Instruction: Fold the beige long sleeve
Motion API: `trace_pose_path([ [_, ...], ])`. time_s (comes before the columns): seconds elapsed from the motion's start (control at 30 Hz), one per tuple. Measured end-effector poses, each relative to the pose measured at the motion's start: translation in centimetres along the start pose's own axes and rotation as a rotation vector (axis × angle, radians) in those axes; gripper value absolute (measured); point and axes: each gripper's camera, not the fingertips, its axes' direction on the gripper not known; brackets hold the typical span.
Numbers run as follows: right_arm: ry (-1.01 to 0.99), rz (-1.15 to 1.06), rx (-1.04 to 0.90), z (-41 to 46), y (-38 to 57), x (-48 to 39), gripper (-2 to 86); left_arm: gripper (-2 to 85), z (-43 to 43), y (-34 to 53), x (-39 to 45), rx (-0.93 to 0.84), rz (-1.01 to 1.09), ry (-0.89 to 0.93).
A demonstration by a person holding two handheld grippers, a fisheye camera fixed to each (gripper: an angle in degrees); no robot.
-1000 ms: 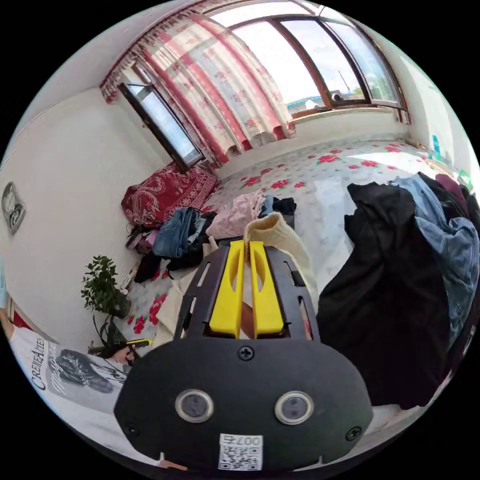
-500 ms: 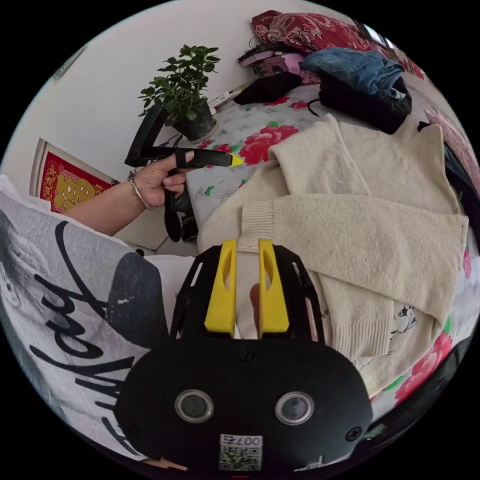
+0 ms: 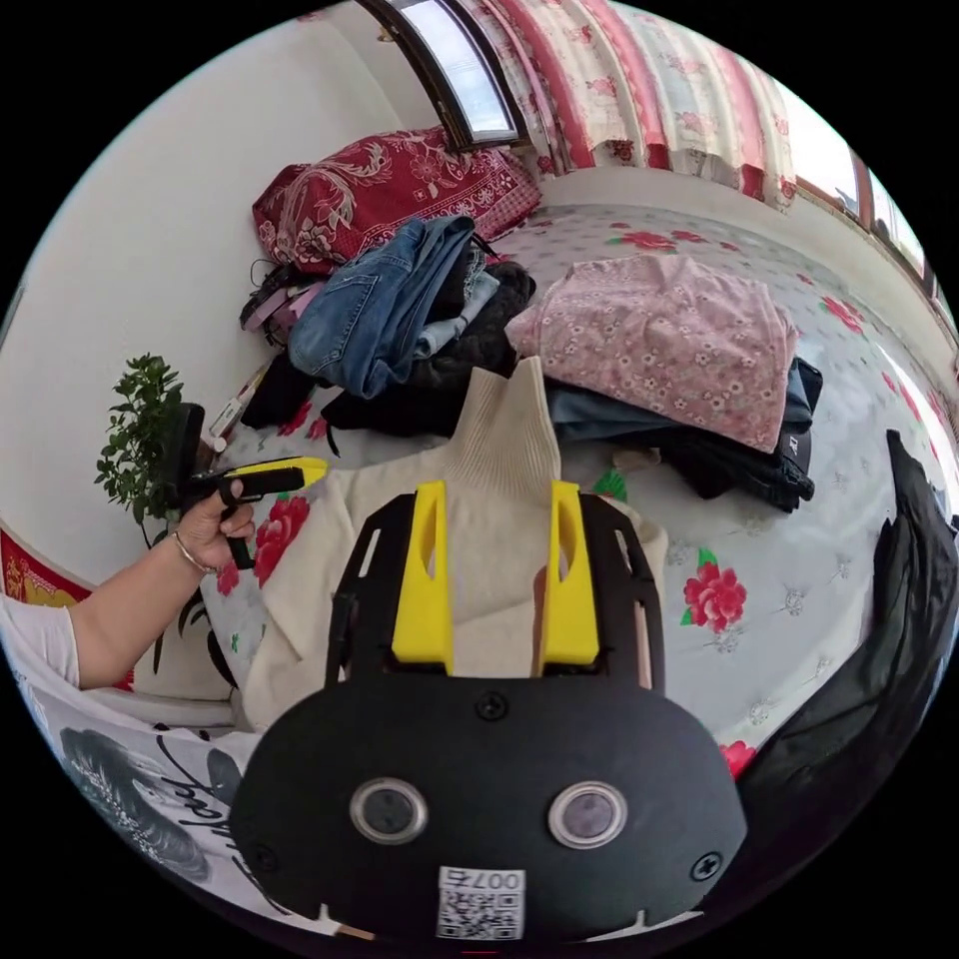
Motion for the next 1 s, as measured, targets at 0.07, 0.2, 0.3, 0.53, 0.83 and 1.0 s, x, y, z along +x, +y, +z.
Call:
trace_pose_path([
  [0.07,-0.011,0.010,-0.029,2.3,-4.0,0.4,9.9,11.7,2.9,-3.1,0.3,-0.036,0.051,-0.024],
  [0.2,-0.011,0.056,-0.097,6.7,-8.3,1.1,9.5,11.3,7.8,-5.2,0.1,-0.118,0.097,-0.074],
  [0.3,-0.016,0.083,-0.151,9.8,-10.3,1.1,8.2,10.5,10.8,-5.8,0.0,-0.161,0.126,-0.136],
  [0.53,0.015,-0.068,-0.014,7.2,-10.5,-2.5,2.1,2.9,12.1,-5.0,0.7,-0.209,0.193,-0.173],
  [0.83,-0.129,-0.513,-0.030,-4.6,1.4,-12.0,0.4,4.3,0.4,9.6,6.3,-0.019,0.402,-0.060],
  [1.0,-0.050,-0.514,-0.322,0.6,9.1,-16.4,0.7,5.4,0.1,16.4,6.0,-0.117,0.211,-0.115],
])
